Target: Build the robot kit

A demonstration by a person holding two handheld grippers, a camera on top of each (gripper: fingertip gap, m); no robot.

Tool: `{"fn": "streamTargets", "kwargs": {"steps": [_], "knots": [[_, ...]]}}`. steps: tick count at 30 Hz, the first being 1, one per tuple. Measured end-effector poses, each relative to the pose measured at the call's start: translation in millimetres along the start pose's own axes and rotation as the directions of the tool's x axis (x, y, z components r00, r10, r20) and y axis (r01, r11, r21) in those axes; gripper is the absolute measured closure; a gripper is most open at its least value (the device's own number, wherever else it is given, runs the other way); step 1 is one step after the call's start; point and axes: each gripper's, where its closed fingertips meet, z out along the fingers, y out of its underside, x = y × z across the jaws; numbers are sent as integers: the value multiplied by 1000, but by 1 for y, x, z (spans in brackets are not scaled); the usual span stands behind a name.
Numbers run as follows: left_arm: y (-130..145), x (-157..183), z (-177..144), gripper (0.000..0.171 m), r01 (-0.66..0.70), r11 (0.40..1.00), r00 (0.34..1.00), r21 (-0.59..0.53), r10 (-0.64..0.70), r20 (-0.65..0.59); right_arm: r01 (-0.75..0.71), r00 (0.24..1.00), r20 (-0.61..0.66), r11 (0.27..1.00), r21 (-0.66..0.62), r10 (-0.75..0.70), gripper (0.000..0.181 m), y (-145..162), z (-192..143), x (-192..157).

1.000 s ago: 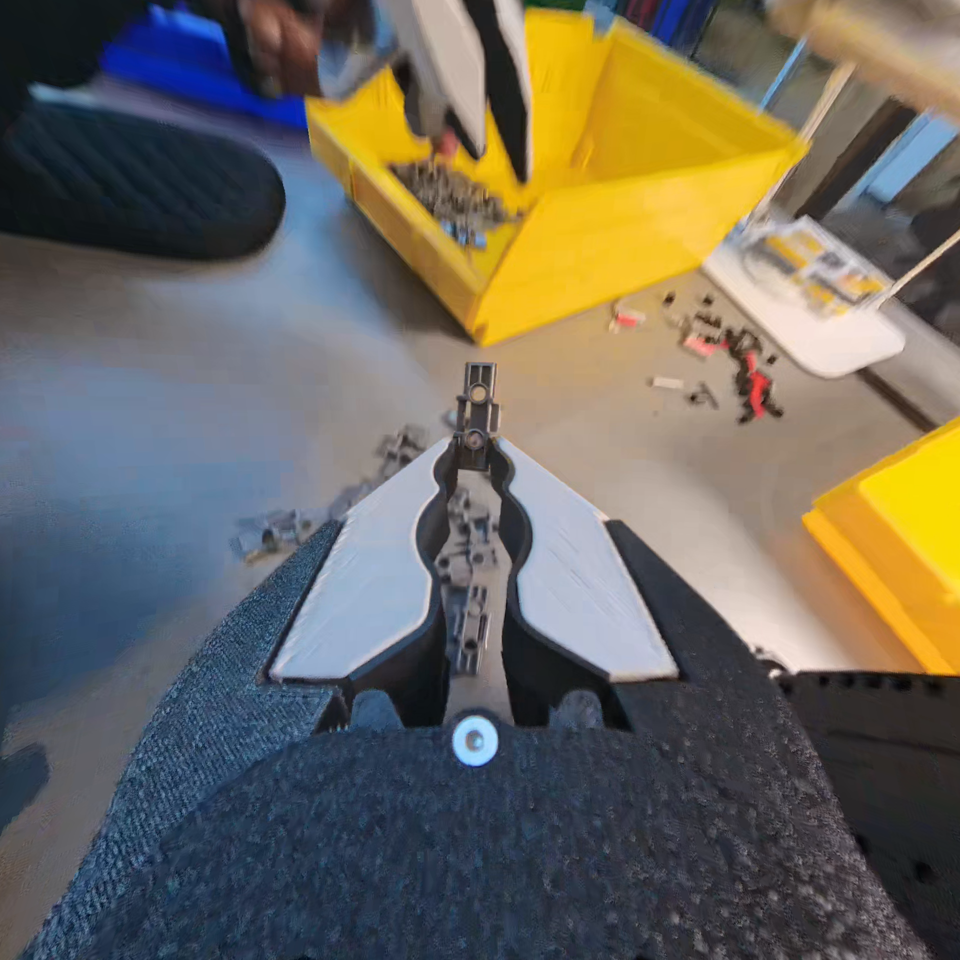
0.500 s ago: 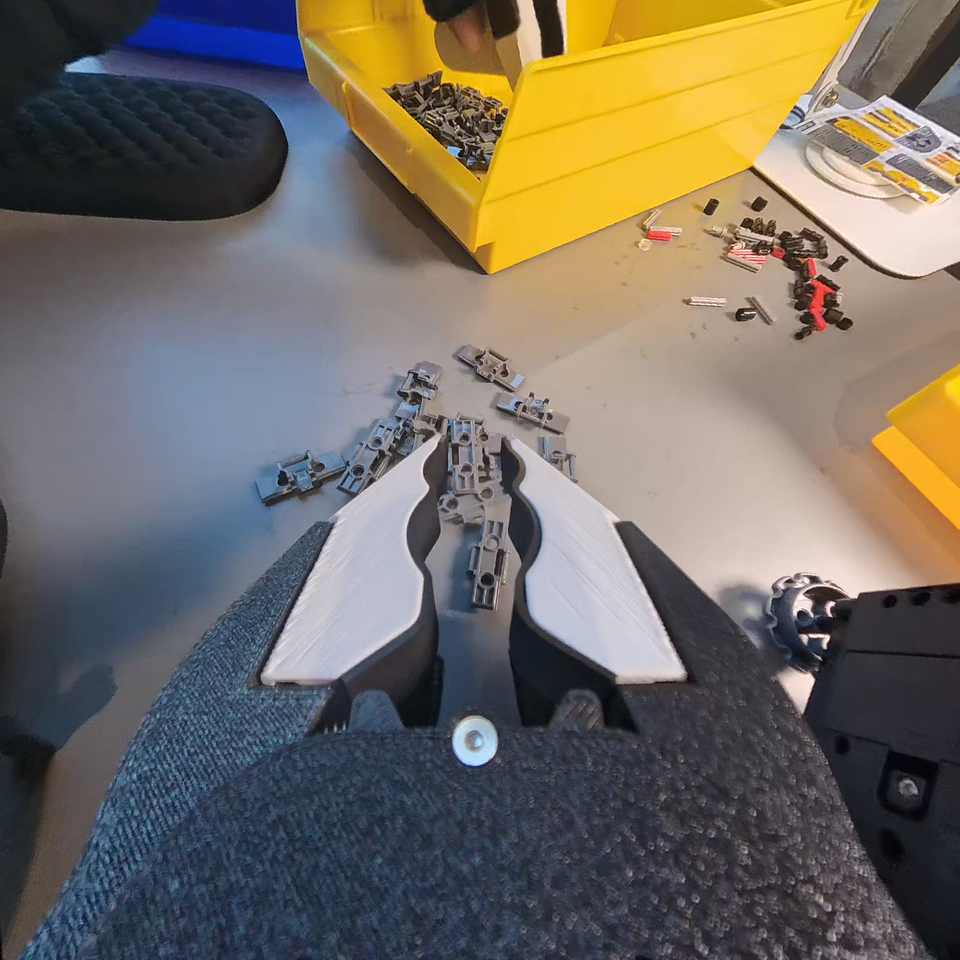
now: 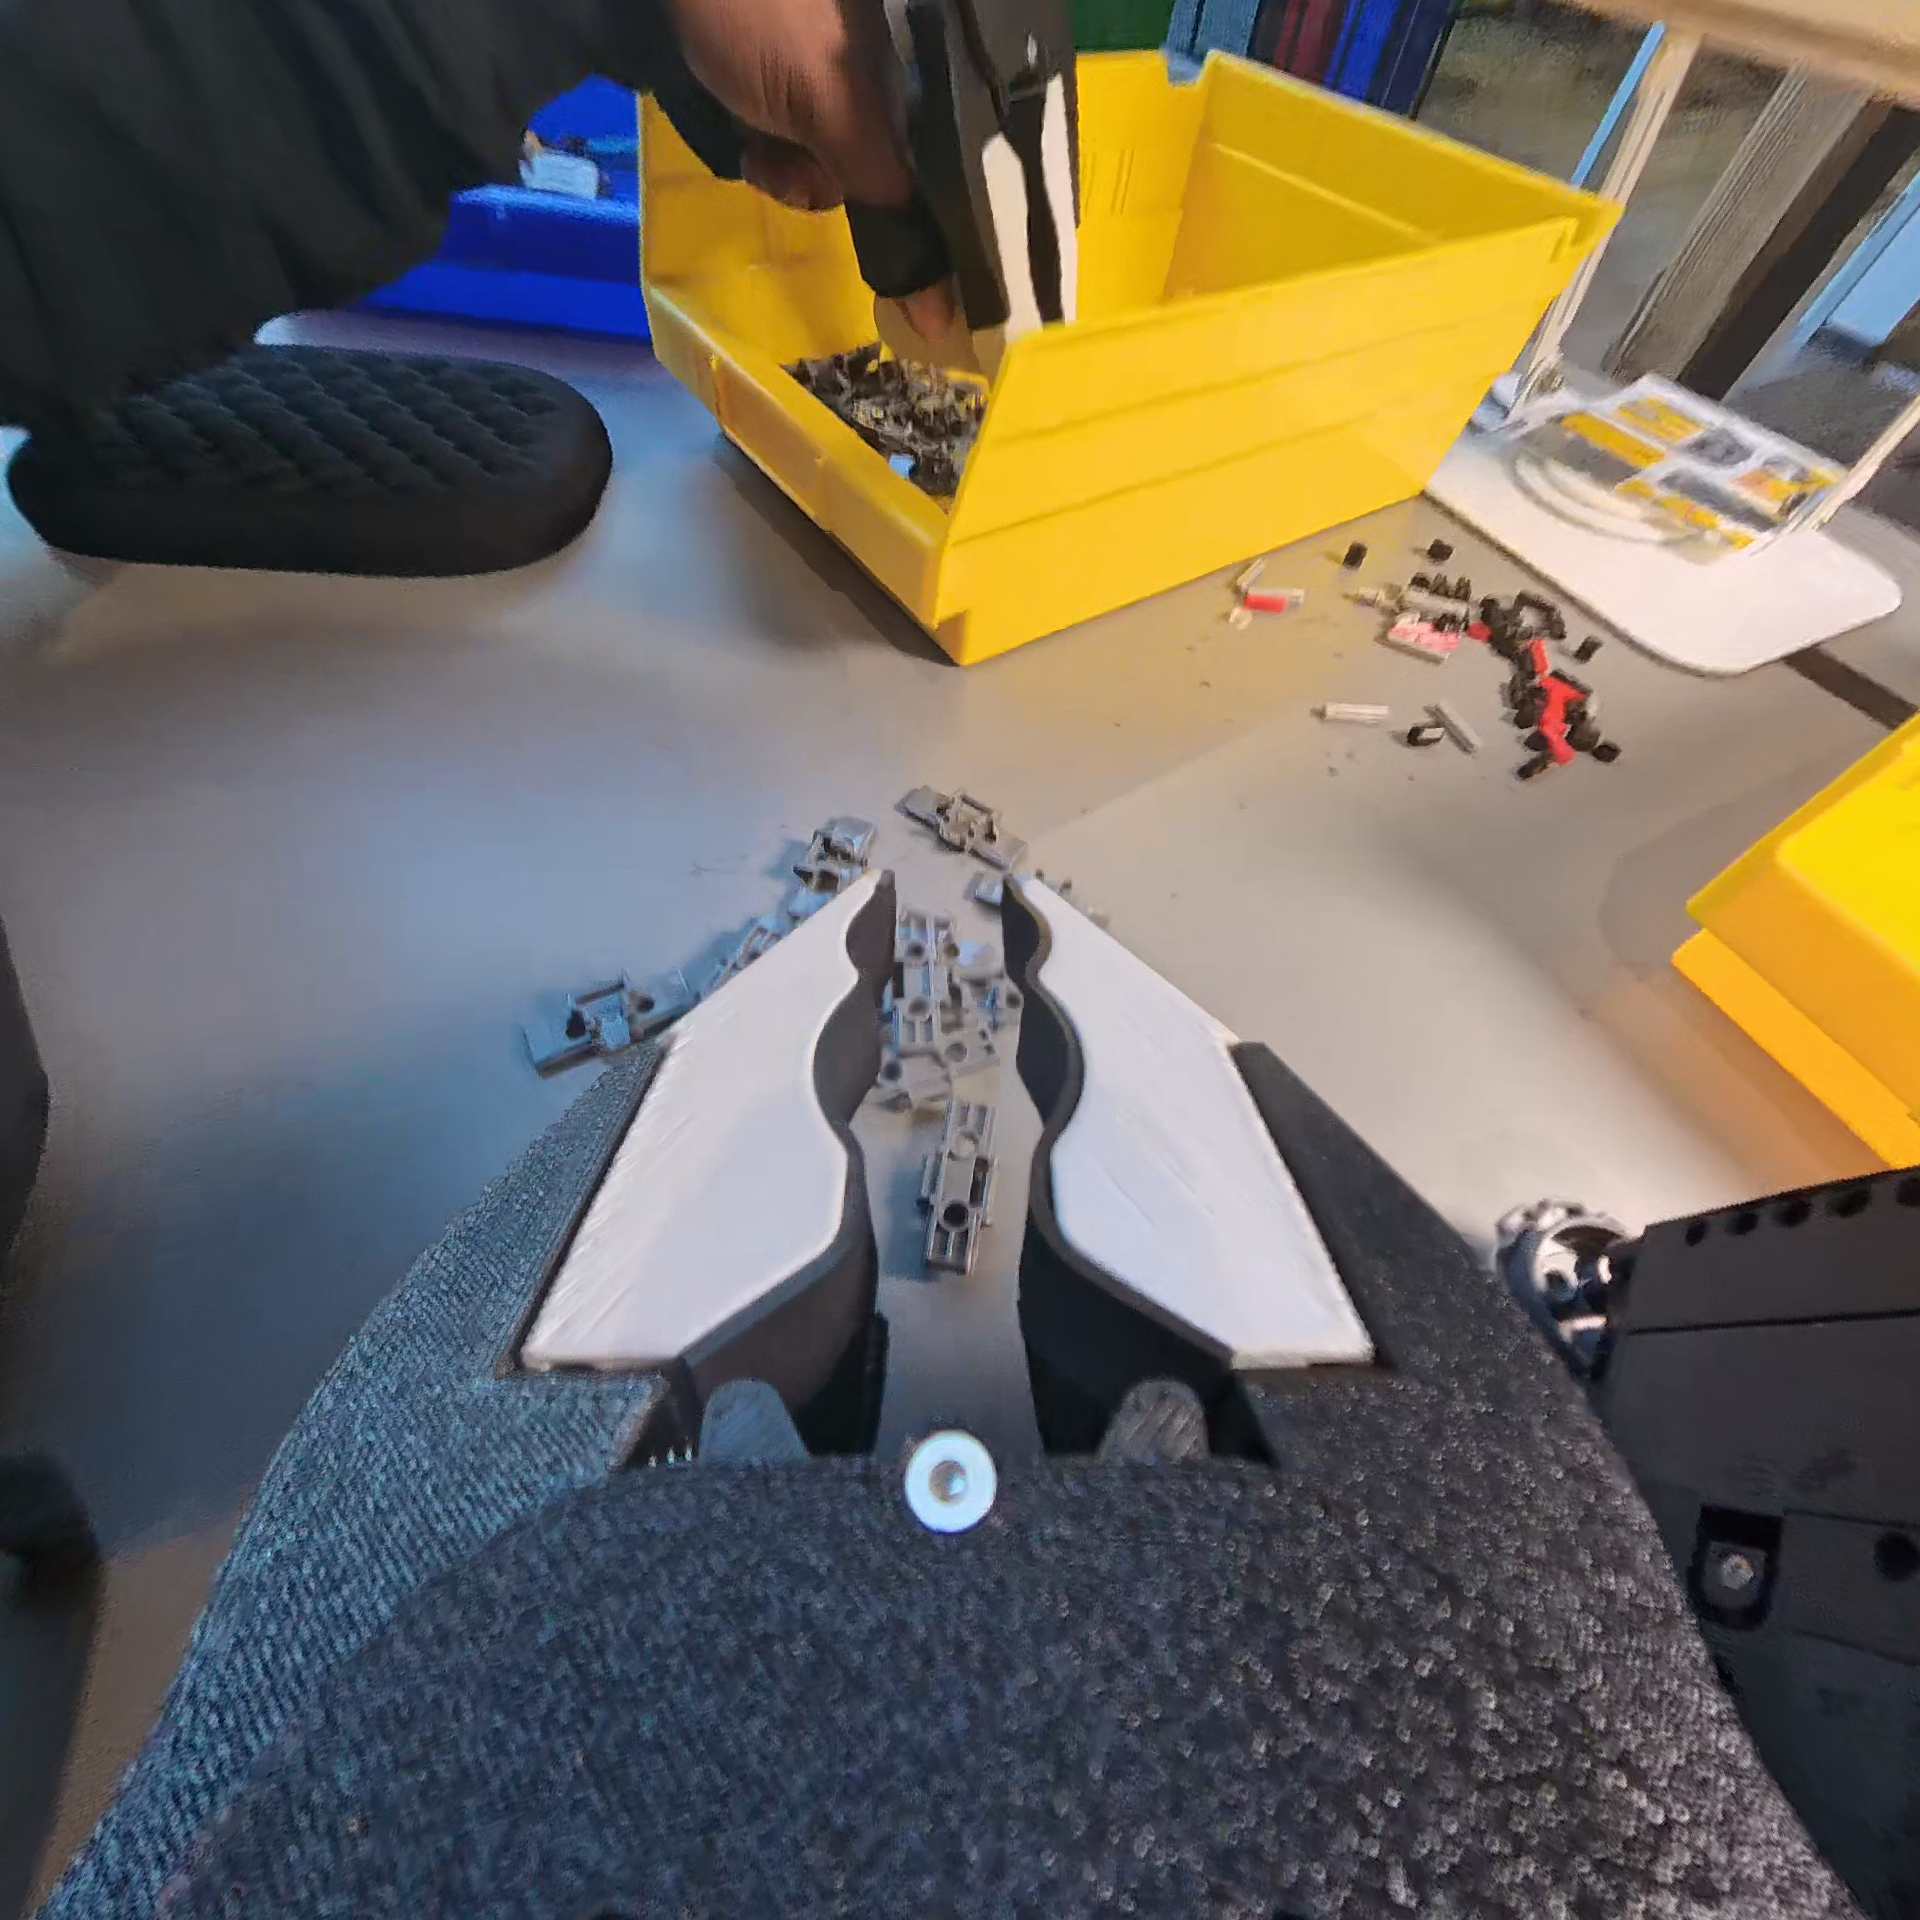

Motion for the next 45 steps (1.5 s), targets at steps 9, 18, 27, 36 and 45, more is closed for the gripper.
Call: {"fn": "streamTargets", "kwargs": {"steps": [9, 18, 27, 36, 45], "knots": [[-68, 161, -146, 159, 169, 749, 779, 640, 296, -552, 220, 973, -141, 907, 360, -180, 134, -98, 1, -8], [-54, 203, -130, 161, 361, 739, 594, 568, 287, -751, 471, 877, -219, 855, 216, -428, 166, -83, 15, -24], [-45, 26, -59, 138, 133, 881, 991, 454, -113, -71, 196, 980, 90, 944, -264, -178, 161, 33, 22, -17], [-29, -1, 21, 146, 110, 984, 994, 143, -105, -42, 76, 996, 55, 981, -180, -67, 158, 27, 5, -9], [-39, 19, -21, 157, 91, 949, 992, 301, -61, -107, 90, 996, 7, 996, -24, -90, 154, -3, 3, -4]]}}
